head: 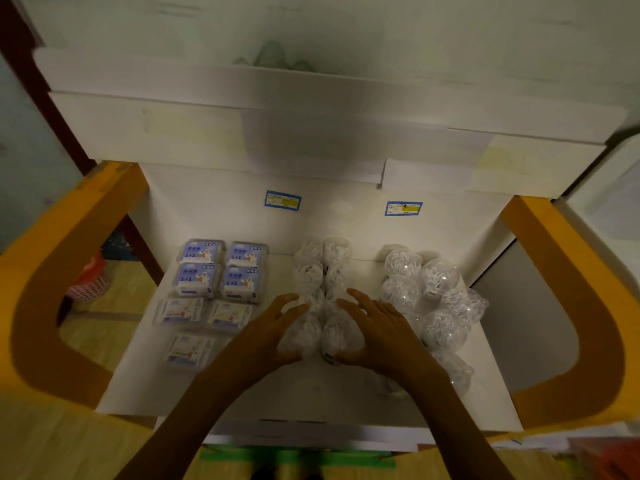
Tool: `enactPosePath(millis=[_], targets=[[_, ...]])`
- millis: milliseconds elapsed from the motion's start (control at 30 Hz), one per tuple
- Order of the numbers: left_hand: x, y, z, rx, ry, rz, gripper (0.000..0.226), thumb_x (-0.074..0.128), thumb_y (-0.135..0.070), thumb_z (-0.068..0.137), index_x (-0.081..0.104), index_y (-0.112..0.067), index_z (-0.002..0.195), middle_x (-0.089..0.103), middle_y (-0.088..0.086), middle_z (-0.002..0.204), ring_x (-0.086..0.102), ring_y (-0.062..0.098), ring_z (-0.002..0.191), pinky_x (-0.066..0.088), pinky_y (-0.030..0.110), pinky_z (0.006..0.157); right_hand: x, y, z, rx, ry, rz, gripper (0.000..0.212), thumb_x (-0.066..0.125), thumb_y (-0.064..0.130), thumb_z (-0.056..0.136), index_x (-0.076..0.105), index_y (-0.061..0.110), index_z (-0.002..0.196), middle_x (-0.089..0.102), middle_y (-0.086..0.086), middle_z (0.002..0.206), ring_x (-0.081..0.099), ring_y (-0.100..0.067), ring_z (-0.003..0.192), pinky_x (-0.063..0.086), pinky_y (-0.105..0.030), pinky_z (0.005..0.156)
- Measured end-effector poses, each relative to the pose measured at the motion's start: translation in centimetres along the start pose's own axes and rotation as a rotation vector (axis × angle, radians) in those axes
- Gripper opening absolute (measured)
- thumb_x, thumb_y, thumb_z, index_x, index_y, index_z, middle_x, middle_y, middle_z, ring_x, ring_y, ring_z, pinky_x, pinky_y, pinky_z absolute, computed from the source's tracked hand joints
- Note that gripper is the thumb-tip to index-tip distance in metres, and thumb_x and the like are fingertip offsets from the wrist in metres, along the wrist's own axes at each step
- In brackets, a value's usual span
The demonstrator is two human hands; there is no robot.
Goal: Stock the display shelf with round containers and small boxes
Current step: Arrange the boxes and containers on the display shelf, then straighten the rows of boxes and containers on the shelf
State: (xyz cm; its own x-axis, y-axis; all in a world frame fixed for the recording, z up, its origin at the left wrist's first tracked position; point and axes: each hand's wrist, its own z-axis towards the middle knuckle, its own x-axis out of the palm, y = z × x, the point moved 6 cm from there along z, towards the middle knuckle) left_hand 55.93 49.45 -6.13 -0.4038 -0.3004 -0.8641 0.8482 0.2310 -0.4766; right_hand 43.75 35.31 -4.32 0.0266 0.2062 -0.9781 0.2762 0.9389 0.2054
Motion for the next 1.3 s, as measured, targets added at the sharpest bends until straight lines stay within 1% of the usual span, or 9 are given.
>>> enactPosePath(millis=[333,467,700,800,867,967,1100,1200,1300], targets=[[0.7,-0.4,0.1,0.006,0.001,0.002,0.078,0.081,-0.033,0.069,0.043,-0.02,0.136,0.028,0.008,0.15,0.051,0.024,0.119,0.048,0.031,0.09,0.1,-0.4,0.0,-0.007,0.026,0.056,0.095,0.064,0.066,0.072,0.021,0.029,0.148,0.011,0.005,0.159,0.028,-0.016,0.139,0.021,-0.033,0.113],[-0.4,-0.8,0.0,-0.001,-0.039,0.034,0.083,0.078,-0.048,0.066,0.042,-0.023,0.137,0.03,0.001,0.149,0.046,0.018,0.124,0.042,0.026,0.092,-0.3,-0.6,-0.2,-0.011,0.001,0.047,0.097,0.063,0.071,0.069,0.023,0.031,0.147,0.013,0.006,0.158,0.031,-0.016,0.138,0.024,-0.033,0.112],[-0.9,-0.5,-0.1,-0.005,-0.052,0.068,0.08,0.061,-0.067,0.068,0.046,-0.024,0.135,0.037,-0.001,0.145,0.047,0.016,0.119,0.052,0.037,0.088,0.2,-1.1,-0.1,0.019,0.053,0.054,0.098,0.057,0.074,0.07,0.018,0.032,0.148,0.007,0.007,0.159,0.024,-0.016,0.14,0.02,-0.034,0.114],[-1.9,0.1,-0.6,-0.065,-0.086,0.061,0.079,0.051,-0.071,0.072,0.042,-0.027,0.137,0.037,-0.003,0.146,0.04,0.016,0.128,0.037,0.03,0.101,-0.6,-1.3,-0.2,0.03,0.036,0.066,0.096,0.045,0.081,0.068,0.017,0.035,0.148,0.006,0.009,0.159,0.018,-0.016,0.142,0.017,-0.037,0.115],[-3.1,1.1,-1.1,-0.123,-0.113,0.079,0.072,0.058,-0.062,0.077,0.04,-0.029,0.138,0.036,-0.005,0.147,0.034,0.015,0.133,0.028,0.026,0.103,-2.0,-0.6,0.2,0.037,-0.04,0.082,0.091,0.033,0.083,0.07,0.022,0.034,0.146,0.013,0.01,0.157,0.02,-0.015,0.141,0.019,-0.036,0.114],[-5.9,3.8,-2.3,-0.248,-0.195,0.093,0.061,0.07,-0.042,0.079,0.049,-0.022,0.133,0.045,0.001,0.141,0.04,0.021,0.129,0.033,0.037,0.106,-3.2,2.2,2.3,0.014,-0.125,0.104,0.082,0.034,0.075,0.077,0.032,0.028,0.144,0.027,0.005,0.154,0.03,-0.017,0.138,0.026,-0.036,0.111],[-8.9,9.5,-3.8,-0.356,-0.218,0.214,0.063,0.058,-0.053,0.074,0.059,-0.011,0.121,0.057,0.013,0.126,0.049,0.033,0.117,0.047,0.05,0.094,-2.3,7.8,6.6,-0.068,-0.144,0.116,0.062,0.052,0.052,0.089,0.036,0.024,0.142,0.033,0.0,0.151,0.033,-0.021,0.136,0.029,-0.038,0.11],[-10.3,13.4,-3.6,-0.439,-0.243,0.23,0.07,0.071,-0.047,0.075,0.051,-0.009,0.129,0.047,0.019,0.134,0.038,0.041,0.125,0.043,0.056,0.096,-1.3,11.4,10.4,-0.086,-0.124,0.097,0.06,0.057,0.044,0.089,0.038,0.022,0.141,0.035,-0.003,0.149,0.034,-0.024,0.135,0.03,-0.039,0.107],[-9.6,17.0,-2.8,-0.597,-0.149,0.105,0.096,0.069,-0.056,0.073,0.023,-0.016,0.147,0.019,0.016,0.153,0.017,0.036,0.139,0.029,0.049,0.108,0.8,13.3,13.8,-0.024,-0.024,0.025,0.063,0.059,0.042,0.086,0.035,0.021,0.141,0.03,-0.004,0.151,0.035,-0.028,0.132,0.031,-0.041,0.104]])
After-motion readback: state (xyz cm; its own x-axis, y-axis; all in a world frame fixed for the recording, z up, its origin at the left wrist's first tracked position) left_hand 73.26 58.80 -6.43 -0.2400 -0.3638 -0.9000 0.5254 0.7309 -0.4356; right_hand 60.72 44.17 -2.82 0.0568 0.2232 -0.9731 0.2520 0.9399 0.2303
